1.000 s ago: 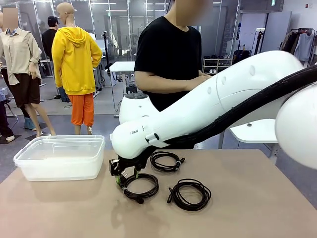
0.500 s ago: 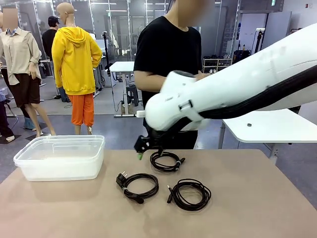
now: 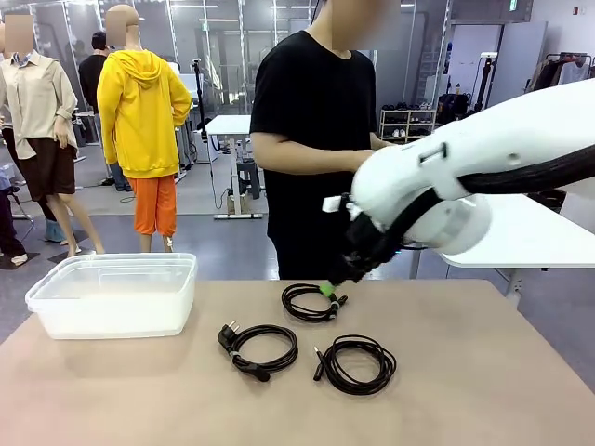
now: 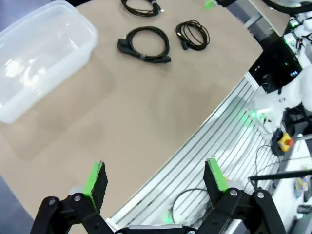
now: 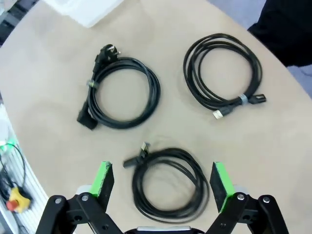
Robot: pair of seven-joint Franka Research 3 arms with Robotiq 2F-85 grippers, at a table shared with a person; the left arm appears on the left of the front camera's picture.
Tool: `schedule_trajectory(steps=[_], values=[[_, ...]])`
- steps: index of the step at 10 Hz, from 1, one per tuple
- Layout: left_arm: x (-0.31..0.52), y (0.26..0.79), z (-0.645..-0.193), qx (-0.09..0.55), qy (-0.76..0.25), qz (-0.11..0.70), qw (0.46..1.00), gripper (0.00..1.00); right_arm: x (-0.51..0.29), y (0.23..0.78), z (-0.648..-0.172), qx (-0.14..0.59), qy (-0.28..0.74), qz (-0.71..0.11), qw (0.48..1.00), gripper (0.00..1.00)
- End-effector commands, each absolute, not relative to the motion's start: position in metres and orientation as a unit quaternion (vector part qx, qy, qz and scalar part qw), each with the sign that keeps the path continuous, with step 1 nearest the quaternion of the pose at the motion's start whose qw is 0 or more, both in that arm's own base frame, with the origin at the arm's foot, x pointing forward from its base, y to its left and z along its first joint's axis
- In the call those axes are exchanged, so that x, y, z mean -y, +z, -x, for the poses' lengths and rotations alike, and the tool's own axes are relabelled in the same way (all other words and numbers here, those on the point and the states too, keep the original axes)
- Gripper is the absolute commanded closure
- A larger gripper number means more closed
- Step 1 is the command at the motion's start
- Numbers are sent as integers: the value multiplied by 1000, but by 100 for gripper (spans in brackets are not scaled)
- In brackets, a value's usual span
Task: Organize and store the cables.
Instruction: Place the Power Cable into the Organizing box.
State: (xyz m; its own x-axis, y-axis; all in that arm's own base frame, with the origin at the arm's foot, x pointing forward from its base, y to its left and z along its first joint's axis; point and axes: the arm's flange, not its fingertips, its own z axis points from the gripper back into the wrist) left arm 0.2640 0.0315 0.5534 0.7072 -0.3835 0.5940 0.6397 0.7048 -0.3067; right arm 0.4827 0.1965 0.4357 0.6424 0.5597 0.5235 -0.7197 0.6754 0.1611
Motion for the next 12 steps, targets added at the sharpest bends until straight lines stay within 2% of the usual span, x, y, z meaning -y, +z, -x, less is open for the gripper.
schedule_trajectory(steps=[1, 5, 8, 11, 12], values=[[18, 552, -277, 220, -238, 254, 911, 0, -139, 424, -453, 270, 389, -208, 856, 0], [104, 547, -310, 183, -179, 212, 943, 0, -37, 419, -428, 299, 413, -269, 817, 0], [152, 527, -346, 170, -90, 205, 960, 0, 31, 407, -414, 322, 444, -288, 785, 0], [172, 519, -362, 168, -72, 203, 962, 0, 51, 396, -402, 344, 461, -291, 764, 0], [166, 521, -363, 192, -84, 204, 956, 0, 42, 395, -411, 336, 465, -294, 765, 0]])
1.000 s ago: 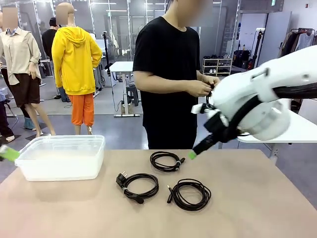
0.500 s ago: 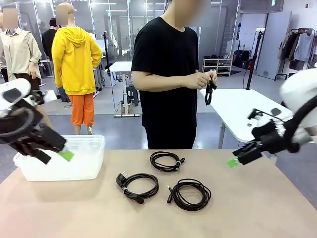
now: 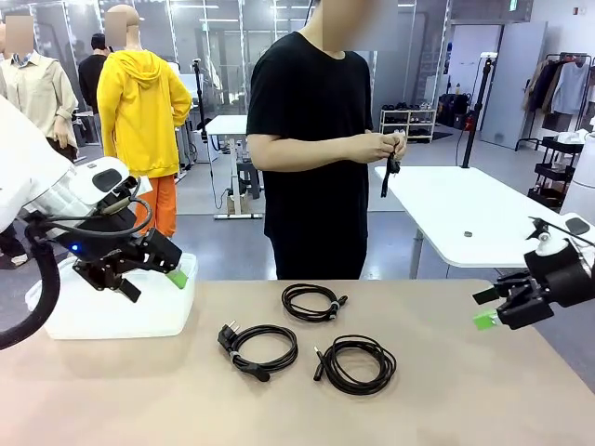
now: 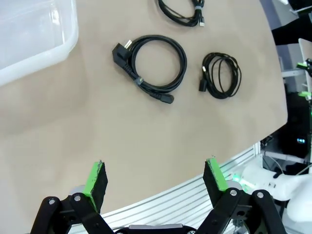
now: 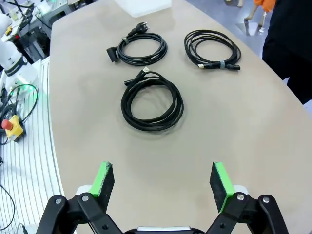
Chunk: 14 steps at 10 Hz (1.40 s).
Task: Organize and store the cables.
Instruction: Place the Power Cable into the Organizing box.
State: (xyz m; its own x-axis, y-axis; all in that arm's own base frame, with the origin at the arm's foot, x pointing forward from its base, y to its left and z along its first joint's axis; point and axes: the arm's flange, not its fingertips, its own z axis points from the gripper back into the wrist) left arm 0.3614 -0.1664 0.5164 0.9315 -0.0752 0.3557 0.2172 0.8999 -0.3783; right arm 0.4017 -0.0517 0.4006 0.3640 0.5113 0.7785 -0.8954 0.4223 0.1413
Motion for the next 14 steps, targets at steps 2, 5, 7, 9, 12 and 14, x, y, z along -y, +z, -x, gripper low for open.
schedule_trajectory(steps=[2, 5, 7, 9, 12, 14], values=[[164, 515, -358, 161, -75, 210, 961, 0, 54, 404, -402, 336, 447, -284, 779, 0], [165, 515, -361, 165, -77, 214, 960, 0, 54, 404, -402, 336, 447, -284, 779, 0], [206, 502, -385, 110, 9, 204, 973, 0, 64, 410, -395, 342, 482, -291, 752, 0], [253, 497, -394, 80, 72, 127, 986, 0, 83, 407, -379, 346, 526, -289, 721, 0], [284, 474, -421, 58, 171, 68, 981, 0, 111, 385, -353, 389, 553, -284, 680, 0], [299, 453, -440, 37, 181, 52, 981, 0, 125, 368, -345, 425, 529, -315, 664, 0]])
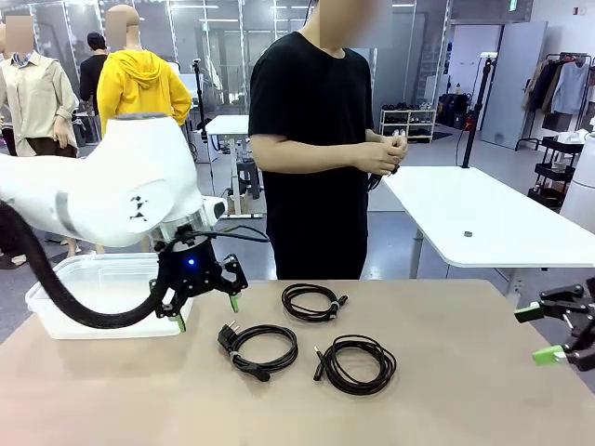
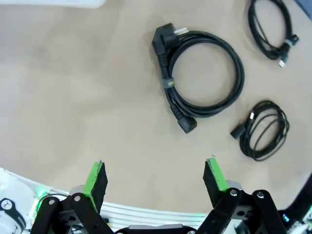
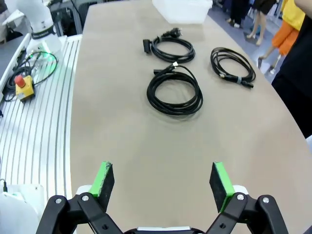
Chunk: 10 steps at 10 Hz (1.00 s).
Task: Organize and store the cables.
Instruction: Place the Power Cable into the Organizing box.
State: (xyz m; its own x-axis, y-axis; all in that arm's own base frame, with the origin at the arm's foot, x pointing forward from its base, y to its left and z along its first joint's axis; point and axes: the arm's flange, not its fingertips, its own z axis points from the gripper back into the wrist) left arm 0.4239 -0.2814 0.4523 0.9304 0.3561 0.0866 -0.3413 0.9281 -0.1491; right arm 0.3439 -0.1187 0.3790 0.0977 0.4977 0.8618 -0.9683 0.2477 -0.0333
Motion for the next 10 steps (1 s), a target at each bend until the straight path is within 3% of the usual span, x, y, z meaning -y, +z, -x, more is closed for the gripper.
schedule_trajectory(steps=[1, 4, 5, 10], values=[[304, 440, -453, 45, 196, 36, 979, 0, 127, 361, -343, 445, 535, -322, 642, 0], [316, 402, -468, 41, 204, 22, 978, 0, 127, 348, -338, 491, 498, -316, 641, 0], [319, 392, -471, 45, 203, 13, 978, 0, 128, 359, -341, 445, 518, -318, 657, 0], [316, 352, -482, 45, 222, 9, 974, 0, 128, 359, -341, 445, 518, -318, 657, 0]])
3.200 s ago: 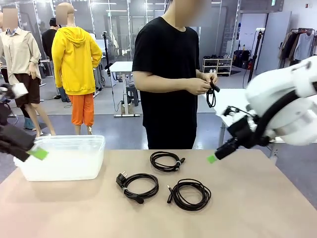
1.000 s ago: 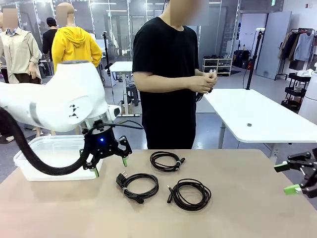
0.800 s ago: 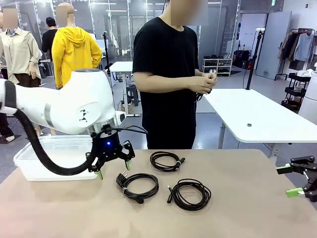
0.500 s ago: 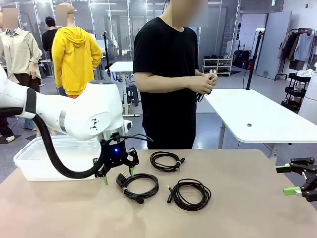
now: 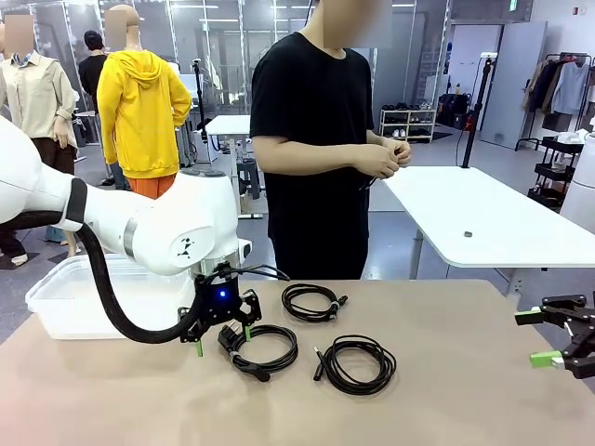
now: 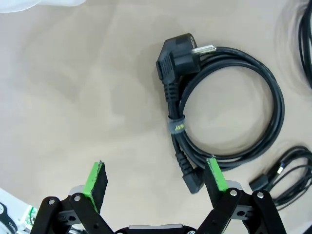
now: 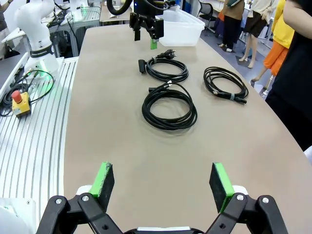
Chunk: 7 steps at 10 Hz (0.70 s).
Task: Organize and store the cables.
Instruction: Place the Power Cable into the Organizing box.
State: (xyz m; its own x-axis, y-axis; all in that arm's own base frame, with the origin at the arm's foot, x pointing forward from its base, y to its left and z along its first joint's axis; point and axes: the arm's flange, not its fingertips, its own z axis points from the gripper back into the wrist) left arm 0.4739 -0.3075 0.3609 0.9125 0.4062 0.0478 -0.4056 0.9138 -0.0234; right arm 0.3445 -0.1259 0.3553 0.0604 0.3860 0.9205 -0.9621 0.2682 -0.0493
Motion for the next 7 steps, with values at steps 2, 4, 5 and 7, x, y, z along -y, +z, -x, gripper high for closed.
schedule_trajectory(steps=[2, 4, 5, 7], values=[[316, 340, -490, 52, 228, 13, 972, 0, 128, 359, -341, 445, 518, -318, 657, 0], [321, 325, -499, 54, 250, 12, 967, 0, 128, 359, -341, 445, 518, -318, 657, 0], [322, 320, -502, 63, 259, 9, 964, 0, 128, 359, -341, 445, 518, -318, 657, 0], [325, 312, -501, 46, 259, 0, 965, 0, 128, 359, -341, 445, 518, -318, 657, 0]])
